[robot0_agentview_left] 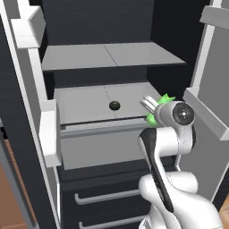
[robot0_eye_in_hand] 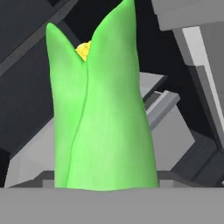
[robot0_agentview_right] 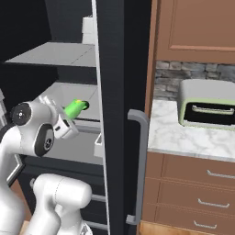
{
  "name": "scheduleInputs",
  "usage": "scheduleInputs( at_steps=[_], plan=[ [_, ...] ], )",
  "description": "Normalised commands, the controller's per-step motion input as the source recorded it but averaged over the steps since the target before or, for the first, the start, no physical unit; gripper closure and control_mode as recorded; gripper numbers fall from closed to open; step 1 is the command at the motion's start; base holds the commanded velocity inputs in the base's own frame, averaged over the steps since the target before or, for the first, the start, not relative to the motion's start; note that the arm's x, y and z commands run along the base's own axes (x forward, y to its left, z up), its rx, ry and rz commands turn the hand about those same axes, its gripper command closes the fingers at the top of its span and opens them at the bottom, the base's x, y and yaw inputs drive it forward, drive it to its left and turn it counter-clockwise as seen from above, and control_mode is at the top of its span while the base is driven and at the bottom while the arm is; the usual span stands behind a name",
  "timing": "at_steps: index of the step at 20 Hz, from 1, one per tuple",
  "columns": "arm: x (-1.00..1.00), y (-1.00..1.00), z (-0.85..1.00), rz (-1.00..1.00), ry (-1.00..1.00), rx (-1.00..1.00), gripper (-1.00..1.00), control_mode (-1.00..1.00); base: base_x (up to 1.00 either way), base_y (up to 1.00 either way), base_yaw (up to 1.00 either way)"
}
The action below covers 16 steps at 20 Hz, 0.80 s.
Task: Place the cold items (corn and squash) from the fridge in one tupperware on the dining counter. Place the warm items (kebab skewer and hot dog) in the stove area in another tupperware.
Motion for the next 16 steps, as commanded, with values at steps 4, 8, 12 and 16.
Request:
scheduleInputs(
  at_steps=[4,8,12,16],
  plan=[
    [-0.10,0.04,-0.31,-0.07,-0.08,-0.09,1.00,-1.00,0.00,0.00,0.00],
    [0.00,0.14,-0.25,-0.09,-0.03,-0.06,1.00,-1.00,0.00,0.00,0.00],
    [0.00,0.15,-0.16,-0.06,0.00,-0.05,1.00,1.00,0.00,0.16,-0.07],
    [0.00,0.00,0.00,0.00,0.00,0.00,1.00,1.00,-0.07,0.11,-0.19]
  ],
)
